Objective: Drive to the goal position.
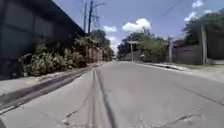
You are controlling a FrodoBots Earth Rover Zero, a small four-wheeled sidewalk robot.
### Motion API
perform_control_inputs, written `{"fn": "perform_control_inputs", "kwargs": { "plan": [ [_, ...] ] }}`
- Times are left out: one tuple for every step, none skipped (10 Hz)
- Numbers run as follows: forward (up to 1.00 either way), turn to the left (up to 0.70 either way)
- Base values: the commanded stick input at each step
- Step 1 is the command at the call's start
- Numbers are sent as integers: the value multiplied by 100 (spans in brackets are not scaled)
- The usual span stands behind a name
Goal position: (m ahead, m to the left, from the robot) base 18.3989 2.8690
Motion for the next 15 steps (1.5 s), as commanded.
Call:
{"fn": "perform_control_inputs", "kwargs": {
  "plan": [
    [100, 3],
    [100, 3],
    [100, 3],
    [100, 3],
    [100, 3],
    [100, 3],
    [100, 3],
    [100, 3],
    [100, 3],
    [100, 3],
    [100, 3],
    [100, 3],
    [100, 3],
    [100, 3],
    [100, 3]
  ]
}}
